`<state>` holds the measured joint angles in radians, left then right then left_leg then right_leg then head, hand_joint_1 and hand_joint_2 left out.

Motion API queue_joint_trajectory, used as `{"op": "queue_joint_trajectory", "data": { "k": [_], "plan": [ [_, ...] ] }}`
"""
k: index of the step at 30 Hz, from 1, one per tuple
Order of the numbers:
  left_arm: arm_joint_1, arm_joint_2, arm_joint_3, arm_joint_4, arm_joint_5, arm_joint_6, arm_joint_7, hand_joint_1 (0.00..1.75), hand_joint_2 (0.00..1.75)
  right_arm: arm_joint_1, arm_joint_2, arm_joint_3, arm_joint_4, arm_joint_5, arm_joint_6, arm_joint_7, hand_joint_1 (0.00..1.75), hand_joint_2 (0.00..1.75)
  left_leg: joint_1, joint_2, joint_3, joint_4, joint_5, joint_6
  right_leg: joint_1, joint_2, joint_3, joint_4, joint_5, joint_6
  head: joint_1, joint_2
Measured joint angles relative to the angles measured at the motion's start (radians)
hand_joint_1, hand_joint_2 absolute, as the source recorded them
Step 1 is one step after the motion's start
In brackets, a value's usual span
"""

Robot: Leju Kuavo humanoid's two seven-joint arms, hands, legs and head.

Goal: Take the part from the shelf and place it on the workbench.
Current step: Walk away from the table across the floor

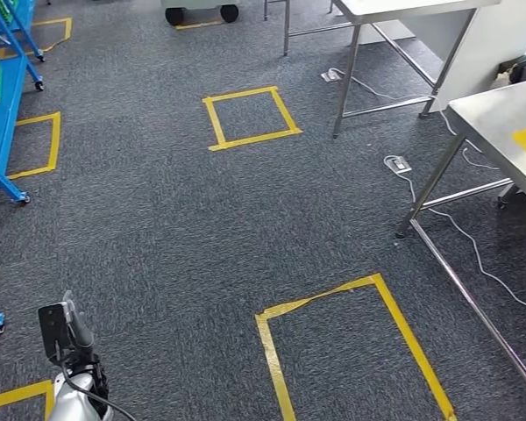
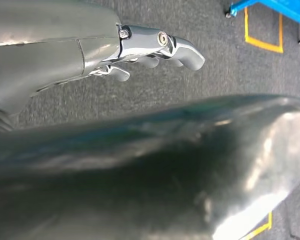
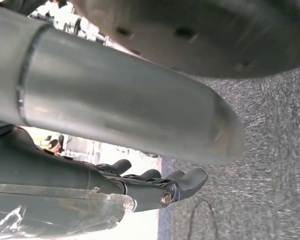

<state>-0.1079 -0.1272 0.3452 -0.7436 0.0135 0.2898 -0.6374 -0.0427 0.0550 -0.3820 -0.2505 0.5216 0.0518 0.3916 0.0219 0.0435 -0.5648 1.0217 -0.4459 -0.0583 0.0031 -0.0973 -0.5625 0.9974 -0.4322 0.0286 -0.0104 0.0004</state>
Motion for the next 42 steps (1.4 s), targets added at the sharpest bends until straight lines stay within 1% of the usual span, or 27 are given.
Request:
{"op": "queue_joint_trajectory", "data": {
  "k": [1, 3, 4, 6, 8, 9, 10, 11, 12, 14, 16, 17, 19, 21, 23, 25, 26, 27, 29, 30, 32, 34, 36, 38, 40, 41, 42],
  "plan": [
    [-0.001, -0.002, -0.005, 0.0, -0.003, 0.003, -0.001, 0.0, 0.0, -0.001, 0.0, 0.0, 0.0, 0.002, 0.0, 0.0, 0.0, 0.0, -0.002, 0.004, 0.01, -0.023, 0.002, 0.009, 0.001, -0.008, -0.002, 0.005, -0.002, 0.006, -0.001, 0.0],
    [-0.001, -0.002, -0.011, 0.0, -0.009, 0.011, -0.003, 0.0, 0.0, -0.003, 0.001, 0.0, 0.0, 0.005, 0.001, 0.0, 0.0, 0.0, -0.009, -0.015, 0.006, -0.025, 0.004, 0.036, -0.002, -0.023, 0.0, 0.004, -0.001, 0.015, 0.0, 0.0],
    [0.0, -0.002, -0.012, 0.0, -0.013, 0.015, -0.004, 0.0, 0.0, -0.004, 0.002, 0.0, 0.0, 0.006, 0.001, 0.0, 0.0, 0.0, -0.01, -0.024, 0.004, -0.026, 0.008, 0.045, -0.005, -0.018, -0.001, 0.006, -0.005, 0.02, 0.001, 0.0],
    [-0.002, -0.002, -0.018, 0.0, -0.019, 0.023, -0.006, 0.0, 0.0, -0.003, 0.003, 0.0, 0.0, 0.008, 0.001, 0.0, 0.0, 0.0, -0.009, -0.044, -0.001, -0.027, 0.016, 0.059, -0.011, 0.026, -0.024, 0.06, -0.046, 0.028, 0.002, 0.0],
    [-0.005, -0.003, -0.028, 0.0, -0.026, 0.027, -0.009, 0.0, 0.0, -0.001, 0.004, 0.0, 0.001, 0.01, 0.001, -0.001, 0.0, 0.0, -0.012, -0.066, -0.008, -0.027, 0.022, 0.068, -0.012, 0.079, -0.083, 0.194, -0.117, 0.03, 0.004, 0.0],
    [-0.005, -0.004, -0.034, 0.0, -0.029, 0.03, -0.011, 0.0, 0.0, 0.0, 0.004, -0.001, 0.001, 0.01, 0.001, -0.001, 0.0, 0.0, -0.015, -0.078, -0.011, -0.027, 0.024, 0.071, -0.01, 0.09, -0.113, 0.259, -0.142, 0.027, 0.005, 0.0],
    [-0.005, -0.004, -0.039, 0.0, -0.033, 0.033, -0.012, 0.0, 0.0, 0.001, 0.004, -0.001, 0.002, 0.011, 0.001, -0.001, 0.0, 0.0, -0.017, -0.092, -0.013, -0.027, 0.025, 0.074, -0.008, 0.095, -0.132, 0.297, -0.149, 0.022, 0.005, 0.0],
    [-0.005, -0.004, -0.043, 0.0, -0.038, 0.036, -0.014, 0.0, 0.0, 0.002, 0.004, -0.001, 0.002, 0.012, 0.001, -0.001, 0.0, 0.0, -0.02, -0.105, -0.014, -0.027, 0.026, 0.075, -0.005, 0.098, -0.132, 0.295, -0.135, 0.016, 0.005, 0.0],
    [-0.006, -0.004, -0.047, 0.0, -0.045, 0.041, -0.017, 0.0, 0.0, 0.002, 0.004, -0.001, 0.003, 0.013, 0.0, -0.001, 0.0, 0.0, -0.021, -0.119, -0.014, -0.027, 0.027, 0.076, -0.001, 0.104, -0.113, 0.252, -0.104, 0.008, 0.005, 0.0],
    [-0.008, -0.007, -0.06, 0.0, -0.059, 0.052, -0.022, 0.0, 0.0, 0.001, 0.004, -0.001, 0.003, 0.013, 0.0, -0.001, 0.0, 0.0, -0.021, -0.145, -0.015, -0.027, 0.029, 0.074, 0.005, 0.145, -0.045, 0.112, -0.036, -0.009, 0.004, 0.0],
    [-0.009, -0.014, -0.074, 0.0, -0.066, 0.058, -0.026, 0.0, 0.0, 0.0, 0.004, -0.001, 0.003, 0.014, -0.002, -0.004, 0.0, 0.0, -0.015, -0.168, -0.021, -0.027, 0.035, 0.066, 0.008, 0.18, -0.002, 0.026, -0.01, -0.018, 0.005, 0.0],
    [-0.009, -0.017, -0.08, 0.0, -0.066, 0.058, -0.027, 0.0, 0.0, -0.002, 0.004, -0.001, 0.003, 0.015, -0.003, -0.005, 0.0, 0.0, -0.012, -0.178, -0.026, -0.029, 0.039, 0.06, 0.01, 0.182, 0.005, 0.015, -0.011, -0.02, 0.005, 0.0],
    [-0.006, -0.021, -0.089, 0.0, -0.058, 0.054, -0.027, 0.0, 0.0, -0.007, 0.004, -0.001, 0.003, 0.017, -0.004, -0.008, 0.0, 0.0, -0.007, -0.191, -0.033, -0.039, 0.047, 0.046, 0.012, 0.155, 0.014, -0.012, -0.001, -0.022, 0.005, 0.0],
    [-0.008, -0.024, -0.099, -0.001, -0.043, 0.047, -0.028, 0.0, 0.0, -0.009, 0.005, -0.001, 0.003, 0.019, -0.006, -0.007, 0.0, 0.0, -0.013, -0.146, -0.051, -0.013, 0.022, 0.037, 0.009, 0.125, 0.029, -0.052, 0.014, -0.023, 0.002, 0.0],
    [-0.013, -0.027, -0.112, -0.006, -0.031, 0.044, -0.029, 0.0, 0.0, -0.007, 0.006, -0.001, 0.003, 0.02, -0.006, -0.008, 0.0, 0.0, -0.018, -0.082, -0.105, 0.096, -0.04, 0.031, 0.007, 0.094, 0.038, -0.07, 0.019, -0.022, -0.001, 0.0],
    [-0.011, -0.028, -0.123, -0.014, -0.023, 0.043, -0.029, 0.0, 0.0, -0.006, 0.006, -0.001, 0.003, 0.022, -0.006, -0.009, 0.0, 0.0, -0.014, -0.061, -0.162, 0.207, -0.074, 0.021, 0.004, 0.062, 0.039, -0.07, 0.016, -0.02, -0.001, 0.0],
    [-0.008, -0.028, -0.128, -0.019, -0.018, 0.042, -0.029, 0.0, 0.0, -0.007, 0.006, -0.001, 0.003, 0.023, -0.006, -0.009, 0.0, 0.0, -0.01, -0.057, -0.171, 0.221, -0.063, 0.014, 0.001, 0.048, 0.04, -0.068, 0.012, -0.016, -0.002, 0.0],
    [-0.005, -0.027, -0.132, -0.026, -0.015, 0.042, -0.029, 0.0, 0.0, -0.007, 0.006, -0.001, 0.003, 0.024, -0.006, -0.009, 0.0, 0.0, -0.004, -0.051, -0.16, 0.196, -0.032, 0.005, -0.005, 0.035, 0.041, -0.063, 0.006, -0.01, -0.002, 0.0],
    [-0.004, -0.028, -0.138, -0.039, -0.012, 0.045, -0.03, 0.0, 0.0, -0.009, 0.005, -0.001, 0.003, 0.026, -0.006, -0.009, 0.0, 0.0, 0.004, -0.012, -0.108, 0.083, 0.041, -0.019, -0.014, 0.014, 0.043, -0.041, -0.014, 0.007, -0.006, 0.0],
    [-0.004, -0.03, -0.141, -0.044, -0.011, 0.047, -0.031, 0.0, 0.0, -0.009, 0.003, -0.001, 0.003, 0.027, -0.006, -0.01, 0.0, 0.0, 0.007, 0.01, -0.085, 0.033, 0.058, -0.022, -0.014, 0.005, 0.04, -0.024, -0.027, 0.017, -0.011, 0.0],
    [-0.003, -0.033, -0.147, -0.049, -0.011, 0.05, -0.032, 0.0, 0.0, -0.009, -0.001, -0.002, 0.003, 0.028, -0.007, -0.014, 0.0, 0.0, 0.01, 0.027, -0.075, 0.004, 0.051, -0.006, -0.007, -0.007, 0.034, 0.0, -0.045, 0.032, -0.015, 0.0],
    [0.003, -0.033, -0.15, -0.052, -0.011, 0.055, -0.034, 0.0, 0.0, -0.01, -0.001, -0.002, 0.003, 0.029, -0.007, -0.016, 0.0, 0.0, 0.013, -0.001, -0.083, 0.012, 0.041, 0.02, -0.005, -0.014, 0.035, 0.008, -0.058, 0.042, -0.008, 0.0],
    [0.007, -0.032, -0.154, -0.057, -0.011, 0.063, -0.038, 0.0, 0.0, -0.013, 0.0, -0.004, 0.003, 0.031, -0.007, -0.016, 0.0, 0.0, 0.013, -0.033, -0.086, 0.017, 0.036, 0.034, -0.01, 0.02, 0.022, 0.05, -0.091, 0.048, -0.006, 0.0],
    [0.006, -0.033, -0.158, -0.063, -0.012, 0.077, -0.046, 0.0, 0.0, -0.014, 0.001, -0.006, 0.003, 0.031, -0.007, -0.021, 0.0, 0.0, 0.01, -0.062, -0.087, 0.016, 0.036, 0.043, -0.011, 0.072, -0.041, 0.176, -0.149, 0.045, -0.004, 0.0],
    [0.006, -0.035, -0.16, -0.065, -0.017, 0.096, -0.054, 0.0, 0.0, -0.014, 0.002, -0.008, 0.003, 0.031, -0.007, -0.026, 0.0, 0.0, 0.006, -0.089, -0.085, 0.014, 0.035, 0.051, -0.005, 0.089, -0.124, 0.306, -0.182, 0.039, -0.004, 0.0],
    [0.007, -0.036, -0.16, -0.065, -0.02, 0.104, -0.056, 0.0, 0.0, -0.014, 0.003, -0.008, 0.003, 0.032, -0.007, -0.027, 0.0, 0.0, 0.004, -0.102, -0.083, 0.014, 0.033, 0.055, -0.001, 0.091, -0.149, 0.327, -0.172, 0.032, -0.004, 0.0],
    [0.008, -0.037, -0.16, -0.065, -0.022, 0.11, -0.057, 0.0, 0.0, -0.013, 0.003, -0.009, 0.003, 0.032, -0.008, -0.027, 0.0, 0.0, 0.002, -0.117, -0.08, 0.014, 0.031, 0.058, 0.006, 0.095, -0.155, 0.307, -0.141, 0.023, -0.004, 0.0]
  ]
}}
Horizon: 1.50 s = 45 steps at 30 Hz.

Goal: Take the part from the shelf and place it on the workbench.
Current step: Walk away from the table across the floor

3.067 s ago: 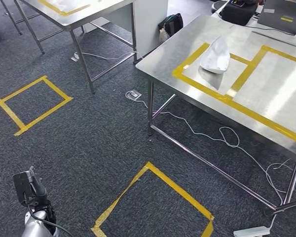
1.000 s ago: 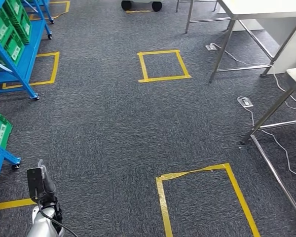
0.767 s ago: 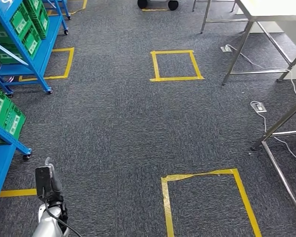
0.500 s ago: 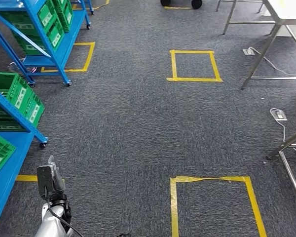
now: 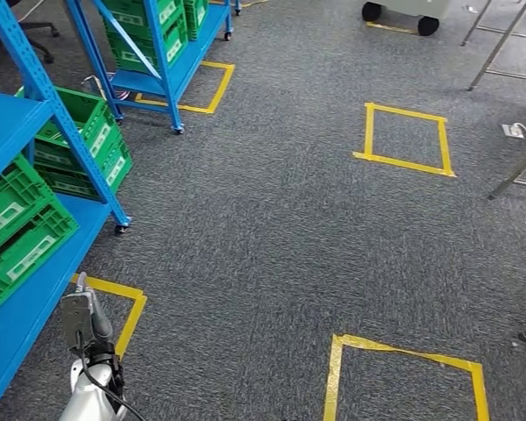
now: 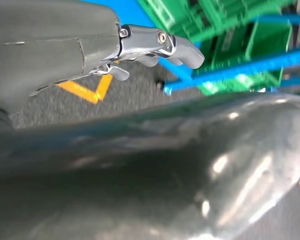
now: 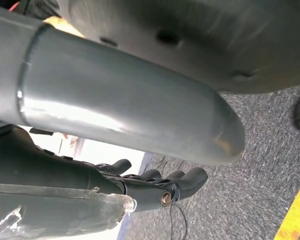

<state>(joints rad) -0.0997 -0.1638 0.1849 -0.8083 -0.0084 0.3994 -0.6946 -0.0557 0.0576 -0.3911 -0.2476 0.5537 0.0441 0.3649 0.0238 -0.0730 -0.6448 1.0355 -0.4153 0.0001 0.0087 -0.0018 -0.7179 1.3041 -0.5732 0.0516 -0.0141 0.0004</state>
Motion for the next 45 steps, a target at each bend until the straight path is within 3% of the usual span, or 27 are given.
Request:
{"op": "queue_joint_trajectory", "data": {
  "k": [3, 4, 6, 7, 9, 11, 13, 15, 17, 18, 20, 22, 23, 24, 25, 26, 28, 30, 31, 32, 35, 36, 38, 40, 42, 44, 45],
  "plan": [
    [0.002, -0.003, -0.002, 0.0, -0.001, 0.006, -0.002, 0.0, 0.0, 0.001, 0.0, -0.002, 0.0, 0.001, -0.001, -0.001, 0.0, 0.0, -0.001, -0.04, 0.006, -0.001, -0.003, 0.004, 0.021, 0.045, 0.064, -0.2, 0.123, -0.041, -0.001, 0.0],
    [0.003, -0.004, -0.004, 0.0, -0.001, 0.007, -0.002, 0.0, 0.0, 0.001, -0.001, -0.003, 0.0, 0.001, -0.002, -0.003, 0.0, 0.0, 0.0, -0.05, 0.006, -0.002, -0.004, 0.004, 0.024, 0.062, 0.087, -0.25, 0.14, -0.05, 0.0, 0.0],
    [0.006, -0.007, -0.007, 0.0, -0.002, 0.011, -0.002, 0.0, 0.0, 0.0, -0.001, -0.006, 0.0, 0.001, -0.003, -0.012, 0.0, 0.0, 0.0, -0.069, 0.006, -0.006, -0.008, -0.001, 0.023, 0.071, 0.111, -0.286, 0.135, -0.056, 0.002, 0.0],
    [0.007, -0.007, -0.007, 0.0, -0.005, 0.016, -0.003, 0.0, 0.0, 0.0, -0.002, -0.007, 0.0, 0.002, -0.003, -0.015, 0.0, 0.0, 0.0, -0.076, 0.008, -0.009, -0.01, -0.004, 0.022, 0.063, 0.118, -0.295, 0.132, -0.053, 0.003, 0.0],
    [0.007, -0.007, -0.008, 0.0, -0.013, 0.029, -0.005, 0.0, 0.0, 0.0, -0.001, -0.007, 0.0, 0.003, -0.004, -0.012, 0.0, 0.0, -0.007, -0.043, 0.005, 0.009, -0.026, -0.006, 0.017, 0.042, 0.139, -0.318, 0.131, -0.048, 0.001, 0.0],
    [0.004, -0.006, -0.011, 0.0, -0.021, 0.042, -0.008, 0.0, 0.0, 0.004, 0.0, -0.007, 0.0, 0.004, -0.003, -0.006, 0.0, 0.0, -0.015, 0.02, -0.033, 0.095, -0.07, -0.006, 0.015, 0.017, 0.166, -0.336, 0.128, -0.047, -0.001, 0.0],
    [0.004, -0.006, -0.015, 0.0, -0.025, 0.05, -0.008, 0.0, 0.0, 0.008, 0.0, -0.007, 0.0, 0.004, -0.003, -0.006, 0.0, 0.0, -0.018, 0.045, -0.094, 0.206, -0.109, -0.012, 0.014, -0.011, 0.188, -0.339, 0.113, -0.048, -0.002, 0.0],
    [0.007, -0.005, -0.017, 0.0, -0.023, 0.053, -0.008, 0.0, 0.0, 0.009, 0.001, -0.007, 0.0, 0.004, -0.003, -0.007, 0.0, 0.0, -0.016, 0.057, -0.115, 0.227, -0.079, -0.024, 0.008, -0.039, 0.216, -0.338, 0.091, -0.043, -0.002, 0.0],
    [0.008, -0.004, -0.017, 0.0, -0.017, 0.05, -0.008, 0.0, 0.0, 0.009, 0.002, -0.007, 0.0, 0.004, -0.002, -0.007, 0.0, 0.0, -0.012, 0.09, -0.076, 0.125, 0.01, -0.039, 0.001, -0.064, 0.249, -0.339, 0.064, -0.032, -0.003, 0.0],
    [0.008, -0.004, -0.017, 0.0, -0.014, 0.048, -0.008, 0.0, 0.0, 0.009, 0.002, -0.007, 0.0, 0.004, -0.003, -0.008, 0.0, 0.0, -0.015, 0.116, -0.049, 0.068, 0.037, -0.045, 0.0, -0.076, 0.264, -0.338, 0.047, -0.024, -0.004, 0.0],
    [0.005, -0.004, -0.019, 0.0, -0.011, 0.047, -0.008, 0.0, 0.0, 0.007, 0.002, -0.008, 0.0, 0.005, -0.003, -0.013, 0.0, 0.0, -0.021, 0.149, -0.01, -0.001, 0.036, -0.031, 0.003, -0.099, 0.288, -0.34, 0.014, -0.012, -0.005, 0.0],
    [0.002, -0.002, -0.022, 0.0, -0.011, 0.048, -0.009, 0.0, 0.0, 0.002, 0.002, -0.008, 0.0, 0.005, -0.004, -0.018, 0.0, 0.0, -0.023, 0.13, 0.007, -0.011, 0.003, -0.001, 0.005, -0.115, 0.316, -0.339, 0.001, -0.005, 0.0, 0.0],
    [0.003, -0.001, -0.023, 0.0, -0.011, 0.049, -0.009, 0.0, 0.0, -0.001, 0.003, -0.008, 0.0, 0.005, -0.004, -0.017, 0.0, 0.0, -0.021, 0.114, 0.015, -0.012, -0.006, 0.009, 0.003, -0.109, 0.32, -0.327, 0.003, -0.001, 0.005, 0.0],
    [0.003, 0.001, -0.023, 0.0, -0.011, 0.049, -0.009, 0.0, 0.0, -0.005, 0.003, -0.008, 0.0, 0.005, -0.004, -0.016, 0.0, 0.0, -0.02, 0.1, 0.025, -0.013, -0.014, 0.018, -0.001, -0.089, 0.307, -0.292, 0.01, 0.004, 0.006, 0.0],
    [0.003, 0.001, -0.023, -0.001, -0.011, 0.05, -0.01, 0.0, 0.0, -0.007, 0.003, -0.008, 0.0, 0.006, -0.004, -0.016, 0.0, 0.0, -0.019, 0.086, 0.037, -0.013, -0.023, 0.025, -0.005, -0.064, 0.271, -0.235, 0.014, 0.009, 0.007, 0.0],
    [0.003, 0.0, -0.024, -0.002, -0.012, 0.05, -0.01, 0.0, 0.0, -0.007, 0.003, -0.008, 0.0, 0.006, -0.004, -0.02, 0.0, 0.0, -0.017, 0.074, 0.049, -0.015, -0.034, 0.029, -0.008, -0.036, 0.219, -0.161, 0.009, 0.013, 0.009, 0.0],
    [0.004, 0.0, -0.024, -0.002, -0.012, 0.05, -0.01, 0.0, 0.0, -0.002, 0.003, -0.008, 0.0, 0.006, -0.004, -0.032, 0.0, 0.0, -0.013, 0.045, 0.078, -0.015, -0.06, 0.033, -0.011, -0.01, 0.104, -0.034, -0.038, 0.019, 0.011, 0.0],
    [0.008, -0.001, -0.024, -0.002, -0.013, 0.052, -0.01, 0.0, 0.0, 0.006, 0.003, -0.008, 0.0, 0.006, -0.004, -0.035, 0.0, 0.0, -0.006, 0.012, 0.119, -0.016, -0.091, 0.033, -0.012, -0.004, 0.03, -0.015, -0.092, 0.021, 0.012, 0.0],
    [0.011, -0.001, -0.024, -0.002, -0.015, 0.053, -0.01, 0.0, 0.0, 0.009, 0.003, -0.008, 0.001, 0.006, -0.004, -0.033, 0.0, 0.0, -0.003, -0.004, 0.141, -0.016, -0.106, 0.03, -0.012, -0.001, 0.012, -0.048, -0.09, 0.021, 0.013, 0.0],
    [0.013, -0.001, -0.024, -0.001, -0.016, 0.055, -0.009, 0.0, 0.0, 0.013, 0.003, -0.008, 0.001, 0.006, -0.004, -0.031, 0.0, 0.0, 0.001, -0.019, 0.164, -0.016, -0.122, 0.026, -0.012, 0.007, 0.003, -0.101, -0.051, 0.02, 0.014, 0.0],
    [0.021, -0.002, -0.024, 0.001, -0.011, 0.058, -0.005, 0.0, 0.0, 0.022, 0.003, -0.01, 0.006, 0.007, -0.005, -0.048, 0.0, 0.0, 0.008, -0.059, 0.211, -0.015, -0.168, 0.004, -0.012, 0.055, -0.006, -0.239, 0.182, 0.008, 0.023, 0.0],
    [0.022, -0.003, -0.024, 0.002, -0.009, 0.059, -0.004, 0.0, 0.0, 0.021, 0.003, -0.01, 0.007, 0.008, -0.005, -0.058, 0.0, 0.0, 0.01, -0.069, 0.217, -0.016, -0.177, -0.004, -0.011, 0.059, -0.005, -0.249, 0.221, 0.002, 0.025, 0.0],
    [0.019, -0.003, -0.024, 0.002, -0.007, 0.062, -0.002, 0.0, 0.0, 0.01, 0.002, -0.011, 0.006, 0.009, -0.005, -0.061, 0.0, 0.0, 0.011, -0.07, 0.213, -0.007, -0.169, -0.019, -0.01, 0.041, 0.007, -0.249, 0.216, -0.008, 0.023, 0.0],
    [0.012, -0.002, -0.024, 0.001, -0.005, 0.065, -0.002, 0.0, 0.0, 0.003, 0.003, -0.011, 0.006, 0.011, -0.006, -0.06, 0.0, 0.0, 0.002, -0.016, 0.169, 0.064, -0.148, -0.026, -0.014, 0.022, 0.029, -0.268, 0.206, -0.021, 0.022, 0.0],
    [0.009, -0.001, -0.024, 0.002, -0.002, 0.07, -0.001, 0.0, 0.0, 0.004, 0.004, -0.012, 0.007, 0.012, -0.005, -0.078, 0.0, 0.0, -0.009, 0.044, 0.098, 0.168, -0.18, -0.027, -0.015, 0.002, 0.057, -0.284, 0.191, -0.031, 0.022, 0.0],
    [0.009, -0.001, -0.024, 0.003, 0.001, 0.074, 0.001, 0.0, 0.0, 0.007, 0.005, -0.013, 0.008, 0.014, -0.004, -0.092, 0.0, 0.0, -0.015, 0.057, 0.041, 0.226, -0.234, -0.026, -0.013, -0.018, 0.081, -0.289, 0.172, -0.033, 0.022, 0.0],
    [0.01, 0.0, -0.023, 0.004, 0.002, 0.076, 0.002, 0.0, 0.0, 0.008, 0.005, -0.013, 0.008, 0.014, -0.004, -0.093, 0.0, 0.0, -0.017, 0.058, 0.026, 0.224, -0.231, -0.027, -0.013, -0.027, 0.092, -0.289, 0.162, -0.033, 0.022, 0.0]
  ]
}}
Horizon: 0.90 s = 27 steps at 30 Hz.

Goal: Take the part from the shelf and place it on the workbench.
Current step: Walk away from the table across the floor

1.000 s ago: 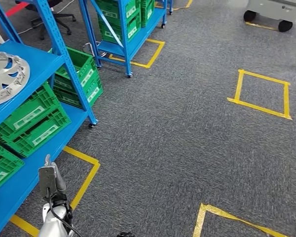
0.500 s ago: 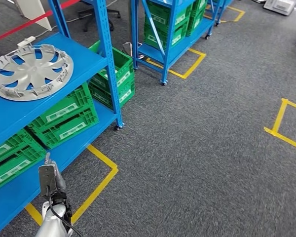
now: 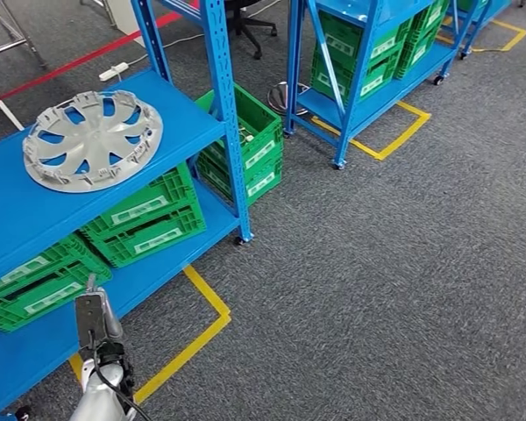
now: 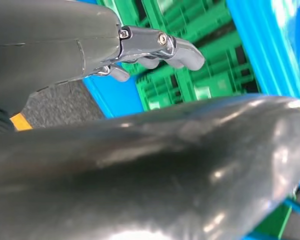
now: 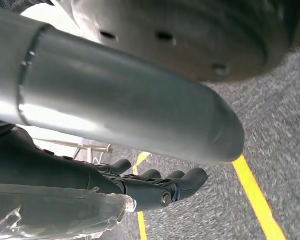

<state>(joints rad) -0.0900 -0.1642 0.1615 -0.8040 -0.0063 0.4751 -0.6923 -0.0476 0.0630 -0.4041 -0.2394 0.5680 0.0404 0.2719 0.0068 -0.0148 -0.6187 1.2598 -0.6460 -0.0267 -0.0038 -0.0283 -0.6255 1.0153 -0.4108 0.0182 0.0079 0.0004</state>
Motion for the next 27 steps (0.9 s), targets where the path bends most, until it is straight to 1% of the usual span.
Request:
{"op": "queue_joint_trajectory", "data": {
  "k": [1, 2, 3, 4, 5, 6, 7, 8, 9, 10, 11, 12, 13, 14, 15, 16, 17, 18, 19, 20, 21, 22, 23, 24, 25, 26, 27],
  "plan": [
    [0.0, 0.001, 0.0, 0.001, 0.002, 0.001, 0.001, 0.0, 0.0, 0.0, 0.0, 0.0, 0.0, 0.001, 0.0, 0.0, 0.0, 0.0, -0.001, 0.003, -0.002, -0.029, 0.034, -0.001, 0.0, -0.009, 0.012, 0.0, -0.009, 0.0, 0.0, 0.0],
    [-0.001, 0.002, 0.0, 0.002, 0.004, 0.002, 0.001, 0.0, 0.0, 0.0, 0.001, -0.001, 0.0, 0.001, 0.0, 0.001, 0.0, 0.0, -0.001, 0.012, 0.006, -0.081, 0.09, -0.002, 0.001, -0.019, 0.025, 0.0, -0.018, 0.001, 0.0, 0.0],
    [-0.003, 0.003, 0.0, 0.002, 0.006, 0.003, 0.002, 0.0, 0.0, -0.001, 0.001, -0.001, 0.0, 0.001, 0.0, 0.002, 0.0, 0.0, -0.003, 0.035, 0.019, -0.138, 0.144, -0.003, 0.001, -0.028, 0.037, 0.0, -0.025, 0.002, 0.0, 0.0],
    [-0.005, 0.003, 0.0, 0.003, 0.008, 0.003, 0.002, 0.0, 0.0, -0.001, 0.002, -0.001, 0.0, 0.002, 0.0, 0.003, 0.0, 0.0, -0.006, 0.06, 0.029, -0.196, 0.178, -0.002, 0.004, -0.037, 0.045, 0.002, -0.031, 0.005, 0.0, 0.0],
    [-0.008, 0.003, 0.0, 0.004, 0.008, 0.003, 0.002, 0.0, 0.0, -0.002, 0.002, -0.002, 0.0, 0.002, 0.0, 0.0, 0.0, 0.0, -0.009, 0.08, 0.035, -0.233, 0.197, 0.003, 0.008, -0.046, 0.048, 0.002, -0.036, 0.008, -0.002, 0.0],
    [-0.011, 0.002, 0.0, 0.005, 0.009, 0.004, 0.003, 0.0, 0.0, -0.004, 0.003, -0.002, 0.0, 0.002, 0.0, -0.003, 0.0, 0.0, -0.012, 0.09, 0.036, -0.251, 0.199, 0.008, 0.012, -0.056, 0.051, 0.002, -0.041, 0.011, -0.001, 0.0],
    [-0.012, 0.001, 0.0, 0.006, 0.009, 0.004, 0.003, 0.0, 0.0, -0.005, 0.003, -0.003, 0.0, 0.002, 0.0, -0.006, 0.0, 0.0, -0.013, 0.081, 0.035, -0.26, 0.197, 0.014, 0.016, -0.069, 0.052, 0.001, -0.045, 0.014, -0.001, 0.0],
    [-0.012, 0.001, 0.0, 0.007, 0.009, 0.005, 0.003, 0.0, 0.0, -0.006, 0.003, -0.003, 0.0, 0.002, 0.0, -0.008, 0.0, 0.0, -0.011, 0.067, 0.036, -0.259, 0.202, 0.021, 0.016, -0.076, 0.054, 0.001, -0.05, 0.017, 0.0, 0.0],
    [-0.012, 0.001, 0.0, 0.007, 0.009, 0.006, 0.003, 0.0, 0.0, -0.007, 0.003, -0.003, 0.0, 0.002, 0.0, -0.009, 0.0, 0.0, -0.008, 0.053, 0.037, -0.26, 0.204, 0.025, 0.015, -0.066, 0.054, 0.009, -0.06, 0.022, 0.002, 0.0],
    [-0.013, 0.002, 0.001, 0.008, 0.009, 0.007, 0.003, 0.0, 0.0, -0.006, 0.003, -0.003, 0.0, 0.002, 0.0, -0.009, 0.0, 0.0, -0.005, 0.04, 0.039, -0.261, 0.205, 0.03, 0.012, -0.046, 0.046, 0.033, -0.077, 0.027, 0.004, 0.0],
    [-0.015, 0.002, 0.002, 0.008, 0.009, 0.008, 0.003, 0.0, 0.0, -0.005, 0.003, -0.004, 0.0, 0.002, 0.0, -0.009, 0.0, 0.0, -0.002, 0.028, 0.04, -0.261, 0.207, 0.035, 0.009, -0.019, 0.028, 0.077, -0.104, 0.033, 0.006, 0.0],
    [-0.017, 0.001, 0.002, 0.01, 0.009, 0.01, 0.003, 0.0, 0.0, -0.004, 0.003, -0.004, 0.0, 0.002, 0.0, -0.009, 0.0, 0.0, -0.001, 0.015, 0.04, -0.261, 0.207, 0.038, 0.007, 0.007, 0.0, 0.141, -0.136, 0.036, 0.009, 0.0],
    [-0.018, 0.001, 0.002, 0.012, 0.009, 0.013, 0.003, 0.0, 0.0, -0.004, 0.003, -0.004, 0.0, 0.002, -0.001, -0.009, 0.0, 0.0, 0.0, 0.001, 0.04, -0.261, 0.207, 0.04, 0.006, 0.018, -0.035, 0.212, -0.166, 0.038, 0.01, 0.0],
    [-0.018, 0.001, 0.002, 0.016, 0.009, 0.016, 0.004, 0.0, 0.0, -0.004, 0.003, -0.006, 0.0, 0.002, -0.001, -0.009, 0.0, 0.0, 0.0, -0.013, 0.04, -0.261, 0.206, 0.041, 0.005, 0.023, -0.065, 0.269, -0.184, 0.039, 0.011, 0.0],
    [-0.019, 0.001, 0.003, 0.022, 0.01, 0.018, 0.003, 0.0, 0.0, -0.004, 0.003, -0.007, 0.0, 0.002, -0.001, -0.009, 0.0, 0.0, 0.0, -0.027, 0.041, -0.261, 0.206, 0.041, 0.004, 0.024, -0.082, 0.294, -0.183, 0.039, 0.011, 0.0],
    [-0.019, 0.003, 0.004, 0.03, 0.012, 0.02, 0.002, 0.0, 0.0, -0.004, 0.002, -0.009, 0.0, 0.001, -0.001, -0.009, 0.0, 0.0, 0.001, -0.042, 0.043, -0.261, 0.205, 0.04, 0.003, 0.027, -0.081, 0.279, -0.163, 0.038, 0.01, 0.0],
    [-0.019, 0.004, 0.005, 0.038, 0.014, 0.021, 0.001, 0.0, 0.0, -0.004, 0.002, -0.012, -0.001, 0.001, -0.002, -0.009, 0.0, 0.0, 0.003, -0.056, 0.045, -0.261, 0.204, 0.038, 0.001, 0.033, -0.061, 0.227, -0.126, 0.037, 0.011, 0.0],
    [-0.019, 0.005, 0.006, 0.045, 0.016, 0.023, -0.001, 0.0, 0.0, -0.005, 0.002, -0.014, -0.001, -0.001, -0.002, -0.009, 0.0, 0.0, 0.005, -0.07, 0.048, -0.261, 0.202, 0.035, -0.002, 0.052, -0.03, 0.155, -0.088, 0.037, 0.011, 0.0],
    [-0.02, 0.006, 0.008, 0.051, 0.017, 0.025, -0.003, 0.0, 0.0, -0.005, 0.002, -0.017, -0.001, -0.002, -0.003, -0.009, 0.0, 0.0, 0.006, -0.083, 0.049, -0.259, 0.2, 0.03, -0.007, 0.077, 0.001, 0.088, -0.061, 0.037, 0.011, 0.0],
    [-0.02, 0.007, 0.009, 0.056, 0.018, 0.026, -0.004, 0.0, 0.0, -0.007, 0.001, -0.02, -0.002, -0.005, -0.004, -0.01, 0.0, 0.0, 0.006, -0.095, 0.048, -0.258, 0.2, 0.024, -0.01, 0.098, 0.025, 0.041, -0.047, 0.037, 0.011, 0.0],
    [-0.021, 0.008, 0.013, 0.06, 0.02, 0.026, -0.004, 0.0, 0.0, -0.01, 0.0, -0.024, -0.003, -0.009, -0.006, -0.012, 0.0, 0.0, 0.007, -0.105, 0.045, -0.259, 0.201, 0.017, -0.012, 0.113, 0.037, 0.017, -0.044, 0.036, 0.011, 0.0],
    [-0.021, 0.01, 0.017, 0.064, 0.022, 0.026, -0.004, 0.0, 0.0, -0.013, 0.0, -0.028, -0.005, -0.015, -0.009, -0.013, 0.0, 0.0, 0.008, -0.115, 0.042, -0.26, 0.204, 0.01, -0.011, 0.113, 0.042, 0.013, -0.047, 0.033, 0.01, 0.0],
    [-0.02, 0.012, 0.021, 0.068, 0.024, 0.025, -0.004, 0.0, 0.0, -0.018, -0.001, -0.033, -0.008, -0.022, -0.013, -0.013, 0.0, 0.0, 0.011, -0.123, 0.04, -0.262, 0.206, 0.004, -0.01, 0.103, 0.044, 0.013, -0.046, 0.027, 0.01, 0.0],
    [-0.018, 0.015, 0.025, 0.071, 0.026, 0.025, -0.004, 0.0, 0.0, -0.021, -0.001, -0.038, -0.012, -0.028, -0.017, -0.011, 0.0, 0.0, 0.011, -0.115, 0.037, -0.26, 0.203, -0.002, -0.01, 0.092, 0.045, 0.011, -0.045, 0.021, 0.01, 0.0],
    [-0.018, 0.016, 0.027, 0.073, 0.028, 0.026, -0.005, 0.0, 0.0, -0.024, -0.002, -0.044, -0.017, -0.034, -0.019, -0.009, 0.0, 0.0, 0.009, -0.092, 0.029, -0.245, 0.191, -0.007, -0.01, 0.08, 0.047, 0.008, -0.044, 0.013, 0.007, 0.0],
    [-0.019, 0.017, 0.029, 0.074, 0.029, 0.026, -0.005, 0.0, 0.0, -0.026, -0.002, -0.049, -0.02, -0.041, -0.02, -0.009, 0.0, 0.0, 0.007, -0.061, 0.012, -0.209, 0.167, -0.012, -0.01, 0.066, 0.048, 0.005, -0.043, 0.006, 0.004, 0.0],
    [-0.021, 0.017, 0.03, 0.075, 0.03, 0.026, -0.005, 0.0, 0.0, -0.027, -0.002, -0.056, -0.024, -0.047, -0.021, -0.009, 0.0, 0.0, 0.004, -0.027, -0.015, -0.152, 0.135, -0.015, -0.008, 0.051, 0.049, 0.004, -0.043, 0.001, 0.001, 0.0]
  ]
}}
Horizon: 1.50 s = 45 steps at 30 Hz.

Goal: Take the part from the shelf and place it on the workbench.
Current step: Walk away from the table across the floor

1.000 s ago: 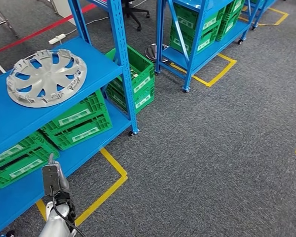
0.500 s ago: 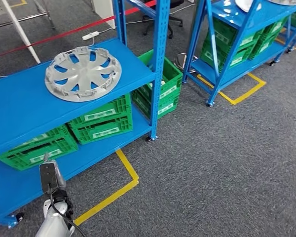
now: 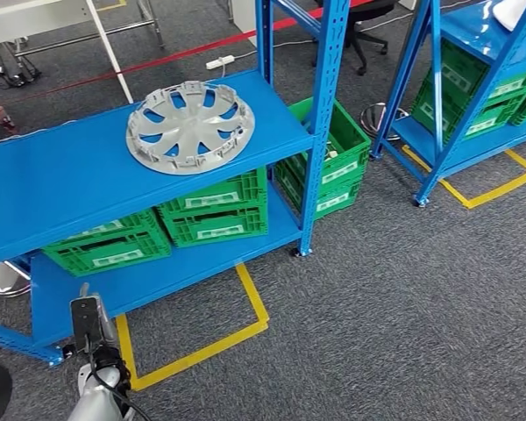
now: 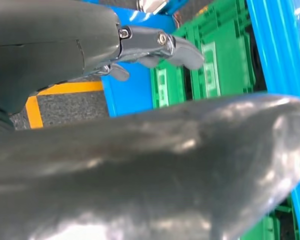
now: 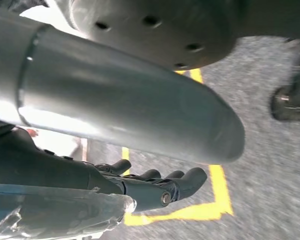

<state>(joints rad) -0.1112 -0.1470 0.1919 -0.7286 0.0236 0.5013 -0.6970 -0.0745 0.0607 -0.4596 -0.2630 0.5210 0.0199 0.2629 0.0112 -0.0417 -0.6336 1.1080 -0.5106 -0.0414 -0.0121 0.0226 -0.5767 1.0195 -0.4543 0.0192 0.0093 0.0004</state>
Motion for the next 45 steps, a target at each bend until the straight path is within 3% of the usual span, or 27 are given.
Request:
{"op": "queue_joint_trajectory", "data": {
  "k": [2, 3, 4, 6, 8, 10, 11, 12, 14, 16, 17, 19, 21, 22, 23, 25, 27, 29, 31, 33, 34, 35, 37, 39, 40, 43, 45],
  "plan": [
    [-0.002, 0.0, 0.004, 0.003, 0.003, 0.0, 0.0, 0.0, 0.0, -0.002, -0.001, -0.014, -0.007, -0.015, 0.002, 0.0, 0.0, 0.0, -0.001, 0.027, -0.063, 0.132, -0.058, -0.003, 0.004, -0.031, 0.0, 0.0, -0.002, -0.005, -0.002, 0.0],
    [0.0, 0.0, 0.008, 0.004, 0.005, 0.0, 0.0, 0.0, 0.0, -0.004, -0.001, -0.021, -0.012, -0.021, 0.004, 0.001, 0.0, 0.0, -0.001, 0.03, -0.08, 0.169, -0.065, -0.004, 0.005, -0.045, 0.0, 0.0, -0.002, -0.006, -0.002, 0.0],
    [0.002, 0.001, 0.012, 0.005, 0.007, -0.001, 0.0, 0.0, 0.0, -0.007, -0.002, -0.026, -0.017, -0.025, 0.006, 0.003, 0.0, 0.0, -0.001, 0.031, -0.079, 0.168, -0.052, -0.003, 0.006, -0.058, 0.001, 0.0, -0.003, -0.006, -0.002, 0.0],
    [0.004, 0.004, 0.019, 0.007, 0.008, -0.002, 0.0, 0.0, 0.0, -0.013, -0.002, -0.036, -0.025, -0.028, 0.007, 0.006, 0.0, 0.0, -0.003, 0.049, -0.023, 0.064, 0.012, 0.002, 0.007, -0.082, 0.004, 0.0, -0.004, -0.004, -0.003, 0.0],
    [0.001, 0.005, 0.021, 0.007, 0.008, -0.002, 0.001, 0.0, 0.0, -0.018, -0.002, -0.041, -0.031, -0.033, 0.007, 0.006, 0.0, 0.0, -0.008, 0.092, 0.043, -0.062, 0.059, 0.009, 0.014, -0.103, 0.007, 0.003, -0.008, 0.003, -0.004, 0.0],
    [0.001, 0.006, 0.023, 0.008, 0.006, 0.003, 0.003, 0.0, 0.0, -0.022, -0.003, -0.052, -0.039, -0.051, 0.004, 0.007, 0.0, 0.0, -0.013, 0.106, 0.062, -0.108, 0.066, 0.019, 0.02, -0.124, 0.009, 0.004, -0.011, 0.011, -0.003, 0.0],
    [0.005, 0.007, 0.026, 0.009, 0.006, 0.004, 0.004, 0.0, 0.0, -0.024, -0.003, -0.061, -0.044, -0.066, 0.003, 0.009, 0.0, 0.0, -0.013, 0.094, 0.059, -0.11, 0.068, 0.026, 0.021, -0.135, 0.012, 0.002, -0.011, 0.015, -0.002, 0.0],
    [0.011, 0.008, 0.03, 0.01, 0.006, 0.003, 0.006, 0.0, 0.0, -0.027, -0.003, -0.071, -0.051, -0.081, 0.003, 0.012, 0.0, 0.0, -0.011, 0.083, 0.058, -0.112, 0.07, 0.032, 0.019, -0.133, 0.012, 0.004, -0.014, 0.021, 0.0, 0.0],
    [0.017, 0.009, 0.041, 0.012, 0.005, -0.002, 0.007, 0.0, 0.0, -0.029, -0.003, -0.091, -0.067, -0.102, 0.008, 0.019, 0.0, 0.0, -0.005, 0.062, 0.058, -0.116, 0.077, 0.043, 0.015, -0.093, -0.004, 0.045, -0.046, 0.033, 0.002, 0.0],
    [0.019, 0.009, 0.05, 0.013, 0.0, -0.008, 0.006, 0.0, 0.0, -0.029, -0.003, -0.107, -0.082, -0.109, 0.017, 0.022, 0.0, 0.0, -0.002, 0.038, 0.055, -0.116, 0.081, 0.05, 0.012, -0.041, -0.054, 0.163, -0.108, 0.04, 0.005, 0.0],
    [0.02, 0.008, 0.054, 0.013, -0.004, -0.01, 0.006, 0.0, 0.0, -0.029, -0.003, -0.112, -0.088, -0.109, 0.02, 0.023, 0.0, 0.0, -0.002, 0.025, 0.054, -0.115, 0.082, 0.052, 0.011, -0.032, -0.084, 0.228, -0.133, 0.041, 0.005, 0.0],
    [0.025, 0.006, 0.063, 0.015, -0.009, -0.012, 0.006, 0.0, 0.0, -0.029, -0.002, -0.119, -0.1, -0.109, 0.025, 0.024, 0.0, 0.0, -0.002, -0.004, 0.053, -0.115, 0.084, 0.052, 0.01, -0.026, -0.11, 0.277, -0.133, 0.041, 0.005, 0.0],
    [0.027, 0.006, 0.07, 0.016, -0.013, -0.012, 0.006, 0.0, 0.0, -0.03, -0.002, -0.123, -0.11, -0.11, 0.028, 0.025, 0.0, 0.0, 0.0, -0.033, 0.054, -0.115, 0.086, 0.048, 0.008, -0.012, -0.064, 0.174, -0.066, 0.038, 0.005, 0.0],
    [0.027, 0.006, 0.073, 0.016, -0.014, -0.012, 0.006, 0.0, 0.0, -0.031, -0.002, -0.126, -0.114, -0.112, 0.03, 0.025, 0.0, 0.0, 0.0, -0.046, 0.054, -0.114, 0.087, 0.044, 0.004, 0.009, -0.032, 0.104, -0.039, 0.038, 0.005, 0.0],
    [0.026, 0.005, 0.074, 0.016, -0.015, -0.012, 0.007, 0.0, 0.0, -0.032, -0.002, -0.128, -0.116, -0.114, 0.033, 0.024, 0.0, 0.0, 0.0, -0.058, 0.052, -0.113, 0.089, 0.04, 0.001, 0.03, -0.003, 0.047, -0.022, 0.036, 0.004, 0.0],
    [0.027, 0.005, 0.077, 0.016, -0.019, -0.012, 0.007, 0.0, 0.0, -0.034, -0.001, -0.134, -0.117, -0.12, 0.043, 0.023, 0.0, 0.0, 0.003, -0.078, 0.044, -0.115, 0.096, 0.026, 0.001, 0.053, 0.019, 0.005, -0.02, 0.03, 0.003, 0.0],
    [0.03, 0.006, 0.082, 0.017, -0.02, -0.012, 0.007, 0.0, 0.0, -0.037, 0.0, -0.138, -0.118, -0.124, 0.05, 0.03, 0.0, 0.0, 0.008, -0.092, 0.037, -0.118, 0.102, 0.011, 0.004, 0.035, 0.021, 0.001, -0.014, 0.016, 0.003, 0.0],
    [0.031, 0.006, 0.087, 0.018, -0.021, -0.012, 0.007, 0.0, 0.0, -0.039, 0.001, -0.14, -0.121, -0.127, 0.053, 0.041, 0.0, 0.0, 0.005, -0.057, 0.022, -0.09, 0.08, 0.002, 0.003, 0.015, 0.022, -0.006, -0.007, 0.001, -0.001, 0.0],
    [0.028, 0.004, 0.089, 0.018, -0.019, -0.018, 0.007, 0.0, 0.87, -0.039, 0.002, -0.143, -0.122, -0.132, 0.057, 0.043, 0.0, 0.87, 0.001, 0.004, -0.028, 0.019, 0.016, -0.003, 0.004, -0.005, 0.02, -0.011, -0.003, -0.009, -0.007, 0.0],
    [0.027, 0.003, 0.091, 0.019, -0.009, -0.04, 0.015, 0.0, 1.75, -0.038, 0.002, -0.147, -0.122, -0.136, 0.058, 0.042, 0.0, 1.75, 0.001, 0.028, -0.08, 0.139, -0.035, -0.006, 0.007, -0.026, 0.016, -0.011, -0.002, -0.011, -0.008, 0.0],
    [0.03, 0.003, 0.093, 0.022, -0.001, -0.06, 0.023, 0.0, 1.31, -0.037, 0.002, -0.149, -0.125, -0.137, 0.055, 0.043, 0.0, 1.31, 0.001, 0.03, -0.086, 0.158, -0.035, -0.005, 0.007, -0.034, 0.015, -0.01, -0.002, -0.011, -0.009, 0.0],
    [0.035, 0.004, 0.094, 0.028, 0.006, -0.083, 0.034, 0.0, 0.87, -0.037, 0.002, -0.147, -0.13, -0.137, 0.052, 0.044, 0.0, 0.87, 0.001, 0.031, -0.071, 0.14, -0.018, -0.004, 0.007, -0.039, 0.015, -0.01, -0.001, -0.011, -0.009, 0.0],
    [0.055, 0.008, 0.093, 0.049, 0.014, -0.127, 0.065, 0.0, 0.0, -0.039, 0.002, -0.132, -0.148, -0.142, 0.045, 0.045, 0.0, 0.0, 0.0, 0.034, 0.004, 0.016, 0.04, 0.003, 0.008, -0.045, 0.016, -0.01, 0.0, -0.008, -0.009, 0.0],
    [0.077, 0.012, 0.09, 0.072, 0.016, -0.155, 0.099, 0.0, 0.0, -0.041, 0.001, -0.108, -0.166, -0.158, 0.04, 0.046, 0.0, 0.0, -0.001, 0.039, 0.067, -0.099, 0.071, 0.01, 0.014, -0.045, 0.012, -0.006, -0.002, -0.002, -0.008, 0.0],
    [0.087, 0.013, 0.087, 0.082, 0.015, -0.166, 0.116, 0.0, 0.0, -0.04, 0.0, -0.096, -0.172, -0.167, 0.038, 0.045, 0.0, 0.0, -0.001, 0.041, 0.078, -0.122, 0.072, 0.011, 0.018, -0.046, 0.008, -0.005, -0.003, -0.005, -0.008, 0.0],
    [0.116, 0.019, 0.07, 0.109, 0.012, -0.2, 0.172, 0.0, 0.0, -0.025, -0.002, -0.053, -0.181, -0.2, 0.032, 0.045, 0.0, 0.0, -0.001, 0.04, 0.079, -0.13, 0.071, 0.011, 0.021, -0.048, 0.003, -0.01, -0.003, -0.015, -0.006, 0.0],
    [0.129, 0.027, 0.058, 0.125, 0.01, -0.222, 0.211, 0.0, 0.0, -0.007, -0.003, -0.02, -0.182, -0.224, 0.029, 0.046, 0.0, 0.0, -0.003, 0.04, 0.079, -0.13, 0.071, 0.016, 0.02, -0.048, 0.011, -0.016, 0.002, -0.006, -0.006, 0.0]
  ]
}}
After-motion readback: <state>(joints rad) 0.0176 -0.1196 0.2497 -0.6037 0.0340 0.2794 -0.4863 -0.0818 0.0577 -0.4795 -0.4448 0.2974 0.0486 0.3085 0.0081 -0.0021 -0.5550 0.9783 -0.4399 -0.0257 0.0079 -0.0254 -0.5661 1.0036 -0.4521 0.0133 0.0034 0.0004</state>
